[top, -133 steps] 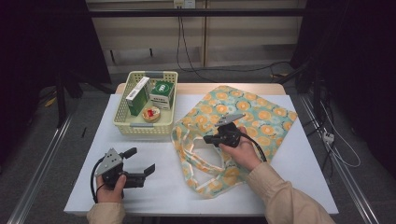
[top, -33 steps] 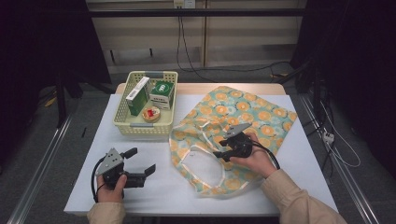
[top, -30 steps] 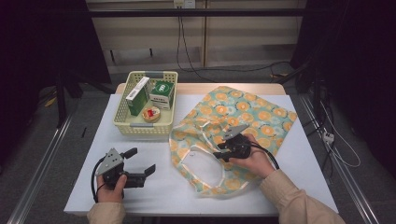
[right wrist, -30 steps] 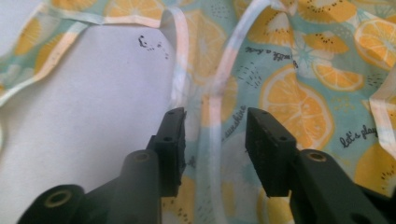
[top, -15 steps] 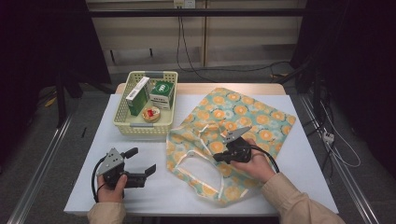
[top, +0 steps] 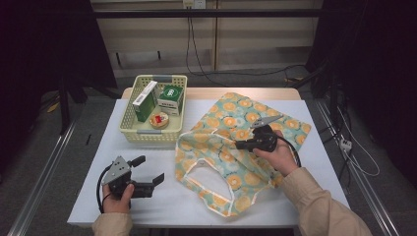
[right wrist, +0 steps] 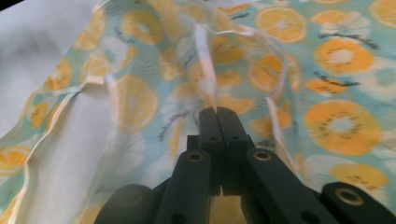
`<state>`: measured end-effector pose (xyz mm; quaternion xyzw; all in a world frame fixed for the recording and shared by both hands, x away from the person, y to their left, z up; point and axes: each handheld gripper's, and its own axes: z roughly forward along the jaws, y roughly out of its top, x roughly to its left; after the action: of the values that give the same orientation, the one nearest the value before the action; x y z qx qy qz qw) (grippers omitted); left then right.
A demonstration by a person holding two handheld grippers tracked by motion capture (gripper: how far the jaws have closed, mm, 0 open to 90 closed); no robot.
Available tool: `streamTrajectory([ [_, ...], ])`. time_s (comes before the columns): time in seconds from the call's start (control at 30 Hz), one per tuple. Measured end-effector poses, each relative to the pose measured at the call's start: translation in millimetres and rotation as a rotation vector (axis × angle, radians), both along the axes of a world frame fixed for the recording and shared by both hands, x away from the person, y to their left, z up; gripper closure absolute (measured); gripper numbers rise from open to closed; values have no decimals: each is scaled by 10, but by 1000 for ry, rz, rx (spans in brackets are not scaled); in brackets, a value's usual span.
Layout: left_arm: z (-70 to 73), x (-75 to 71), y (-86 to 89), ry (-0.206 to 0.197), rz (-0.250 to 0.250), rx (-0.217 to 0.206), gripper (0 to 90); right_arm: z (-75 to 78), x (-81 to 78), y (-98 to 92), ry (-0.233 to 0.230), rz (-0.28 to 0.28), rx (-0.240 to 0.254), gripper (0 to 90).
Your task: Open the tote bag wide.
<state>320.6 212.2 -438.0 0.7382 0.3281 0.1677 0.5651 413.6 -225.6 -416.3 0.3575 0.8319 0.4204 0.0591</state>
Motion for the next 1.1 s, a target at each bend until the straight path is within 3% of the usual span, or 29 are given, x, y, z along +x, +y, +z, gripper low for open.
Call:
streamTrajectory([
  [0.13, -7, 5, -2, 2, 0, 0, 35, -7, 107, -108, 0, -46, 0, 900],
  [0.3, -12, 11, 0, 2, -5, 4, 35, -36, 210, -222, -36, -123, -22, 900],
  [0.37, -12, 11, 0, 3, -5, 3, 35, -61, 255, -263, -39, -140, -48, 900],
  [0.57, -13, 7, 6, 8, 1, -4, 35, -197, 355, -373, -3, -196, -28, 896],
  [0.83, -10, 7, 9, 6, 0, -4, 35, -335, 348, -410, 15, -198, -84, 888],
  [1.0, -4, 6, 13, 1, -4, 5, 35, -392, 330, -393, 15, -195, -146, 882],
  [1.1, -6, 7, 11, 2, -1, -2, 35, -408, 320, -397, 8, -192, -134, 878],
])
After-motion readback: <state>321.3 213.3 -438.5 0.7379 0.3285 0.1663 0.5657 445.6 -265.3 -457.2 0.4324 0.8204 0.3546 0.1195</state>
